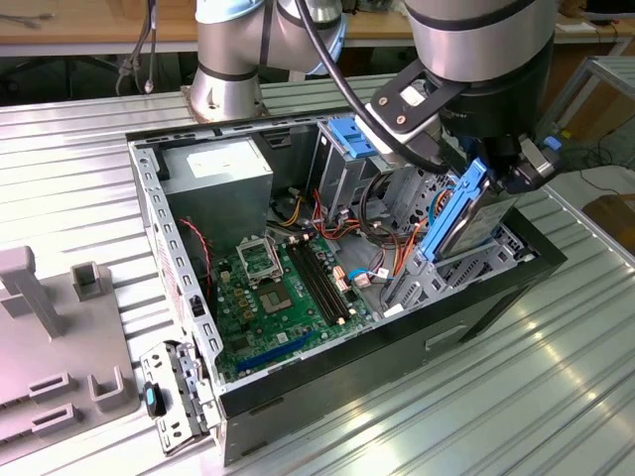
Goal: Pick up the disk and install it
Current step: 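Insert the disk into the insertion slot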
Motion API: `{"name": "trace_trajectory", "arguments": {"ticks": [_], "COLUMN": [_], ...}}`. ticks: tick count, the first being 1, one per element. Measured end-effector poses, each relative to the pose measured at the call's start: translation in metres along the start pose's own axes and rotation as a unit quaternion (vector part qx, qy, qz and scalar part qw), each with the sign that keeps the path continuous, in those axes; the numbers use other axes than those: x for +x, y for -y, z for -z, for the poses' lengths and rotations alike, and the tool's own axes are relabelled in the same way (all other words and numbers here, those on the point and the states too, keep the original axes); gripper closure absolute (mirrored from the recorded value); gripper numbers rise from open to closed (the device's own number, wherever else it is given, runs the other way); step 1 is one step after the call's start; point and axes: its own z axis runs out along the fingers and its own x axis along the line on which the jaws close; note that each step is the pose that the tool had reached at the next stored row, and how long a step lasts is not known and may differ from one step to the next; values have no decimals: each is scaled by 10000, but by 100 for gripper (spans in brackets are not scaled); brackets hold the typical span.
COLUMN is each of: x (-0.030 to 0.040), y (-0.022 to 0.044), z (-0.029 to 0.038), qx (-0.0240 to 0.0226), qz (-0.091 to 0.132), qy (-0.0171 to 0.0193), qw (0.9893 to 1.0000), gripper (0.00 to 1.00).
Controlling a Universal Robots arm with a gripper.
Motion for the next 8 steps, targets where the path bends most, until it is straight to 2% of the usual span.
{"name": "trace_trajectory", "arguments": {"ticks": [3, 8], "x": [0, 0], "y": [-24, -26], "z": [-28, -31], "qx": [0, 0], "qz": [0, 0], "qy": [-1, -1], "qw": [10000, 10000], "gripper": [63, 63]}}
